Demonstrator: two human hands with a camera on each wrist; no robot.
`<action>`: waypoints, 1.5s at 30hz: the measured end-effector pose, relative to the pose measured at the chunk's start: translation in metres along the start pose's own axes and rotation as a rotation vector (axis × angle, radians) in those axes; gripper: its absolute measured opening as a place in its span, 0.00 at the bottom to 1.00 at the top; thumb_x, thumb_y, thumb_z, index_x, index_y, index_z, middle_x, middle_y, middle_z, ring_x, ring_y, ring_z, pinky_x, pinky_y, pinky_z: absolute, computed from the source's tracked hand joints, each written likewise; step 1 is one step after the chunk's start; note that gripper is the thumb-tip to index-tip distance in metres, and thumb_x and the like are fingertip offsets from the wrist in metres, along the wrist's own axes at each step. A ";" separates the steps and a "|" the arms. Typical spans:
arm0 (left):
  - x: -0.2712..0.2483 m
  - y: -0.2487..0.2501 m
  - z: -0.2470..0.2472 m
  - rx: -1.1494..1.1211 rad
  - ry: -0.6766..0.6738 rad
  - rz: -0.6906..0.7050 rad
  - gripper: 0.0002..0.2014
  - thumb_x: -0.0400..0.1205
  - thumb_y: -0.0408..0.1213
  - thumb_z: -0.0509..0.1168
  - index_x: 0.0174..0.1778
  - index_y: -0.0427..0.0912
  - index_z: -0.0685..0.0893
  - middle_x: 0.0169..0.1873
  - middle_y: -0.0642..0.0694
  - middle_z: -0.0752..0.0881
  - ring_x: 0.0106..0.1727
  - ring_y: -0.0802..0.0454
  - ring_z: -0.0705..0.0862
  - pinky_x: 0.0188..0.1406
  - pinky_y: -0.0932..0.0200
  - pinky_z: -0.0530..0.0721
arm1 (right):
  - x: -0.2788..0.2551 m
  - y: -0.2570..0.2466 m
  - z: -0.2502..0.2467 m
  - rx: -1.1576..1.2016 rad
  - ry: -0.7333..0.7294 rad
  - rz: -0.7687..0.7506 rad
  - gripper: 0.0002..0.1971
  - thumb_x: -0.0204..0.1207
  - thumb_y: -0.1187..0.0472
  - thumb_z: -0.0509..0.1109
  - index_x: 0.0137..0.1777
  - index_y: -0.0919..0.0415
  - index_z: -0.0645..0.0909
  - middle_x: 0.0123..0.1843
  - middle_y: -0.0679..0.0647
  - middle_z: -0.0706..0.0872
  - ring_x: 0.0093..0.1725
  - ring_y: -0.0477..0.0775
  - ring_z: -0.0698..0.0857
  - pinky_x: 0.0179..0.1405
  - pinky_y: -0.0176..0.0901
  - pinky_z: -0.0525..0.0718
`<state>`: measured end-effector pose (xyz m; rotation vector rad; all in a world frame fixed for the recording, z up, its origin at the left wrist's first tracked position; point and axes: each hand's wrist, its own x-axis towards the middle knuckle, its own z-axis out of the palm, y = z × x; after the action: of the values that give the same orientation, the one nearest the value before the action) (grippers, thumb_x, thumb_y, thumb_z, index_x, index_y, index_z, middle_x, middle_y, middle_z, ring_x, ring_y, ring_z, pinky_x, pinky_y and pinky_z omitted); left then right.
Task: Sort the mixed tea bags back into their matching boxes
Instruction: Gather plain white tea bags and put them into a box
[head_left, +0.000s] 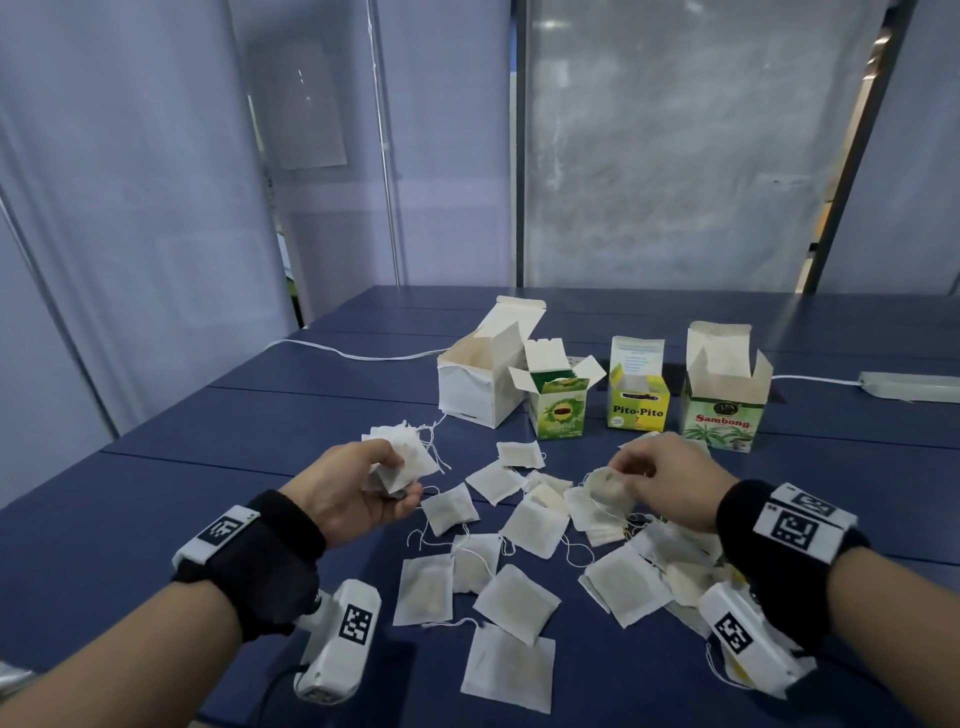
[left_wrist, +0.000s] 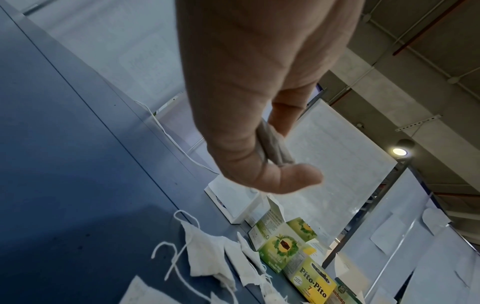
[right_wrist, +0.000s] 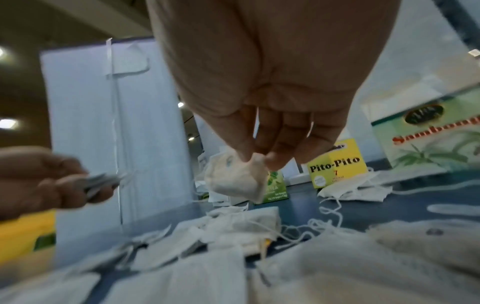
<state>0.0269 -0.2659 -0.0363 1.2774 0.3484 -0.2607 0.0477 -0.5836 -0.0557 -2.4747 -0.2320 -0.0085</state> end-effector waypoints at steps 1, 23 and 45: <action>0.001 0.000 0.000 0.008 -0.001 -0.001 0.04 0.81 0.24 0.56 0.49 0.30 0.75 0.38 0.34 0.79 0.26 0.43 0.80 0.22 0.57 0.85 | -0.003 -0.002 0.001 -0.051 0.032 -0.015 0.04 0.76 0.59 0.72 0.48 0.50 0.85 0.49 0.43 0.85 0.46 0.44 0.82 0.50 0.38 0.81; 0.014 -0.005 -0.003 0.035 0.020 -0.011 0.05 0.80 0.24 0.56 0.49 0.29 0.75 0.34 0.33 0.81 0.26 0.42 0.80 0.22 0.57 0.83 | -0.011 -0.041 0.037 -0.385 -0.278 -0.218 0.16 0.79 0.50 0.66 0.67 0.41 0.77 0.69 0.41 0.76 0.67 0.48 0.76 0.69 0.48 0.74; 0.003 -0.015 -0.032 0.219 -0.216 0.027 0.11 0.83 0.23 0.59 0.61 0.32 0.77 0.40 0.34 0.86 0.35 0.42 0.85 0.32 0.51 0.88 | 0.032 -0.081 0.036 0.133 -0.343 -0.246 0.07 0.76 0.64 0.73 0.40 0.51 0.86 0.38 0.45 0.88 0.38 0.41 0.84 0.41 0.29 0.81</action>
<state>0.0206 -0.2395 -0.0588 1.4522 0.1198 -0.4192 0.0635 -0.4932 -0.0330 -2.2882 -0.6599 0.3195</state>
